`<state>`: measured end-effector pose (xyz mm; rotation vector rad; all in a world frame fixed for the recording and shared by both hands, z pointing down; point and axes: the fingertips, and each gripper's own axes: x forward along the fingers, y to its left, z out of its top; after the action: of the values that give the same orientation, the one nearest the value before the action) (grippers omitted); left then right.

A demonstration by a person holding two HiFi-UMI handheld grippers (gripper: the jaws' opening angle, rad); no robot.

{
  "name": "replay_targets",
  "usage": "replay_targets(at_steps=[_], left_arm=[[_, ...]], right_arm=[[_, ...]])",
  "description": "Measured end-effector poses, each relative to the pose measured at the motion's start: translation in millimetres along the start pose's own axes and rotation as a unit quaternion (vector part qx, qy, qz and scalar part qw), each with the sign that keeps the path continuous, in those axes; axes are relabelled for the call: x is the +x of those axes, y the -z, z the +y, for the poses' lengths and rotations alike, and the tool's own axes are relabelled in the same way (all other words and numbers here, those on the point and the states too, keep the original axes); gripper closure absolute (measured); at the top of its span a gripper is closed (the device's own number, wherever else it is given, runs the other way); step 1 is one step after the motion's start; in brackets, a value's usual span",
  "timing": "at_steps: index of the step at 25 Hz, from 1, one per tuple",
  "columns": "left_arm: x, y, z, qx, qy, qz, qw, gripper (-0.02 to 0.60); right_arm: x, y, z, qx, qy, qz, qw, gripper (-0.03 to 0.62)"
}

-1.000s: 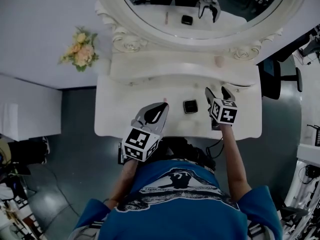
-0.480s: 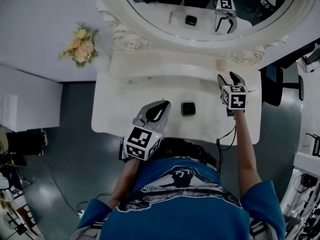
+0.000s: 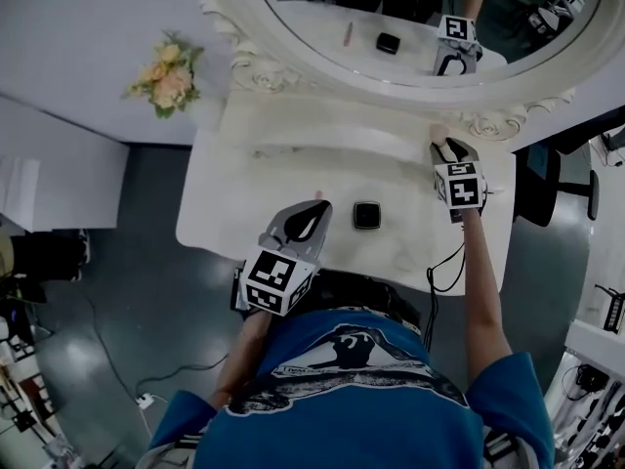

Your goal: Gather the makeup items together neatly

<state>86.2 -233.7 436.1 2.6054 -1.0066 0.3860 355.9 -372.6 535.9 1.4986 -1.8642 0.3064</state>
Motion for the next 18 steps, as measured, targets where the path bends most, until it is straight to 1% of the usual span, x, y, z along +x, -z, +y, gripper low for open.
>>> replay_targets(at_steps=[1, 5, 9, 13, 18], left_arm=[[-0.9, 1.4, -0.1, 0.0, -0.003, 0.002, 1.0, 0.563], [-6.8, 7.7, 1.3, -0.001, -0.014, 0.011, 0.9998, 0.563], [-13.0, 12.4, 0.9, -0.001, -0.022, 0.02, 0.9995, 0.563], [-14.4, 14.6, -4.5, 0.006, -0.014, 0.031, 0.9994, 0.563], [-14.3, 17.1, -9.7, 0.012, 0.002, 0.04, 0.9991, 0.563]], right_arm=[[1.1, 0.5, -1.0, 0.002, 0.002, -0.002, 1.0, 0.469], [2.7, 4.4, -2.7, 0.024, 0.005, -0.014, 1.0, 0.491], [0.6, 4.2, -1.4, 0.033, 0.01, -0.026, 0.999, 0.514], [-12.9, 5.6, -0.2, 0.033, 0.017, -0.031, 0.999, 0.519], [-35.8, 15.9, 12.9, 0.042, 0.015, -0.037, 0.998, 0.519]])
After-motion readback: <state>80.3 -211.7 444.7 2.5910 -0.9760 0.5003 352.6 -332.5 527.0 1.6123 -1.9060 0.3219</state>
